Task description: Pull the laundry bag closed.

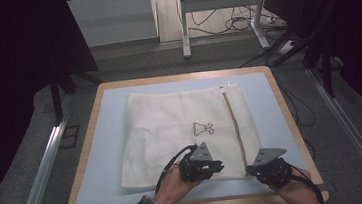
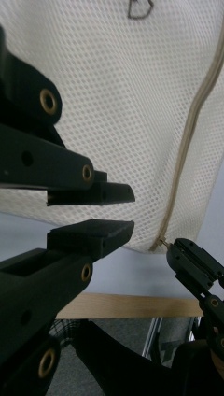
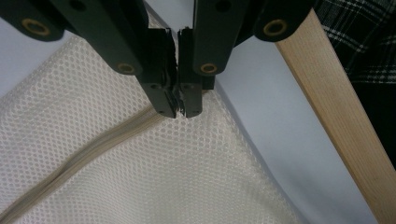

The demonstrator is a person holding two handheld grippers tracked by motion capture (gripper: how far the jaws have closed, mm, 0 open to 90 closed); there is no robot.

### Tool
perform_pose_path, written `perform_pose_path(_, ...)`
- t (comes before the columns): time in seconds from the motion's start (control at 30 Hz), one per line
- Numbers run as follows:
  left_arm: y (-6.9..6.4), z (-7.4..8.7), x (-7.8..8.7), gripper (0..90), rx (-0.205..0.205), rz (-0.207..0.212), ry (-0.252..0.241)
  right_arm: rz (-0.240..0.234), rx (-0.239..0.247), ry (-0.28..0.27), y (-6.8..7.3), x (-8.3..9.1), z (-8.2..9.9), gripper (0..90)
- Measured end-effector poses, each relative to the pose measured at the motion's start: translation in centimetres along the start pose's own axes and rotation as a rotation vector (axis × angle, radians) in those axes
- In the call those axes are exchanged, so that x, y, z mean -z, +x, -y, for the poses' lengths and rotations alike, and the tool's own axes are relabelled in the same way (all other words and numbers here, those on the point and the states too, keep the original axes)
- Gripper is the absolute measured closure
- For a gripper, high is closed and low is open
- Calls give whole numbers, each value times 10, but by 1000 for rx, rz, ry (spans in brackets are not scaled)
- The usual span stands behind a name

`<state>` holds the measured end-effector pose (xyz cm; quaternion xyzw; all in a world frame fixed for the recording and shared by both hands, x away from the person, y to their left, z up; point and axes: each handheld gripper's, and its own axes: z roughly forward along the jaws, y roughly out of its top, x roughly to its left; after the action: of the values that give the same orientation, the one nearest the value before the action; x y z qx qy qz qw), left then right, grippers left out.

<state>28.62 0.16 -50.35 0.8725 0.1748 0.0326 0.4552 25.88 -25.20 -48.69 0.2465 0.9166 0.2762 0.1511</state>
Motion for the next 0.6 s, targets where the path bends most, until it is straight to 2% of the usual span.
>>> perform_pose_path(0.03,0,-1,-2,831,-14,1,8,0,0,0,0,0,0,851)
perform_pose_path(0.13,-1,-2,-8,865,-15,14,9,-2,-2,2,0,0,0,852)
perform_pose_path(0.3,-4,-5,-22,897,-58,31,39,2,9,6,0,0,0,852)
perform_pose_path(0.5,-9,-9,-36,897,-61,63,43,2,3,7,0,0,0,852)
perform_pose_path(0.6,-10,-10,-43,897,-57,63,46,3,-1,5,0,1,1,852)
